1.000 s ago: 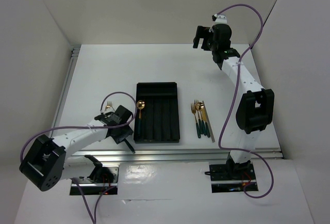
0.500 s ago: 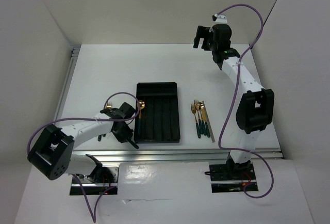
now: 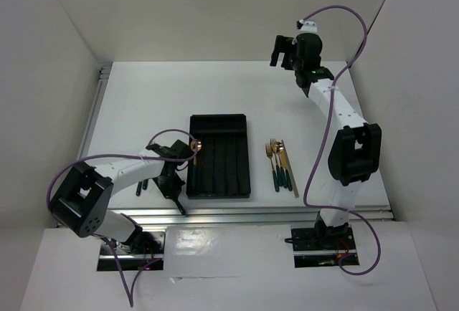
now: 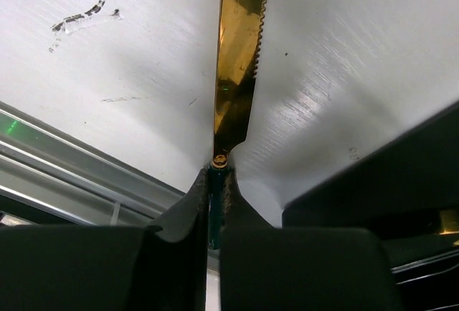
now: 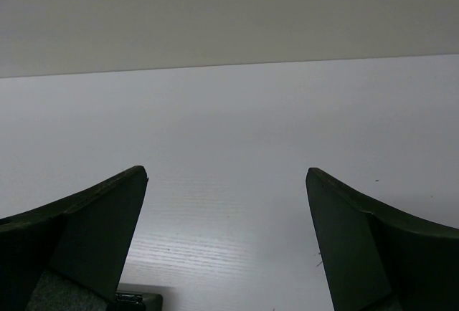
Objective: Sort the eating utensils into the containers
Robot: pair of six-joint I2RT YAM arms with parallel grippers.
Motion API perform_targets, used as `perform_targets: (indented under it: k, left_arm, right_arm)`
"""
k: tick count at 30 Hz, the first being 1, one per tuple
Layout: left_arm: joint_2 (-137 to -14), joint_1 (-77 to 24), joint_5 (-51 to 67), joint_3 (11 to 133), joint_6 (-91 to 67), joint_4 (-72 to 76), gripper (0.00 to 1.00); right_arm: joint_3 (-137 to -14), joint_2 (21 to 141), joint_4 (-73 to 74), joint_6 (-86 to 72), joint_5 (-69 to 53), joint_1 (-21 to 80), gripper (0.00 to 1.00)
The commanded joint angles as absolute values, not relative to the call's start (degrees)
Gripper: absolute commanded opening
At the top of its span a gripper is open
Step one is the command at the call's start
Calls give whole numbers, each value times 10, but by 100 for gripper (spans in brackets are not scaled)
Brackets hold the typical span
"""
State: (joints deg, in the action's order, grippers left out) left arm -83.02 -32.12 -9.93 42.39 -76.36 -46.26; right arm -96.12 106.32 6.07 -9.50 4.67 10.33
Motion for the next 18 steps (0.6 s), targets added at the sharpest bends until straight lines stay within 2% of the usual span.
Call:
perform_targets:
  k: [1,10,18]
  left_arm:
    - [-835,-323,-116,396,-746,-451,0]
    - [-665,-323,-198,433,-681,-484,0]
    - [-704,-323,-137,541,-484,-460,0]
  right_arm:
    - [-978,1054,45,-91,62,102,100]
    - [-978,1054,45,-91,50,102,100]
    - [-973,1049,45,-91,55,102,100]
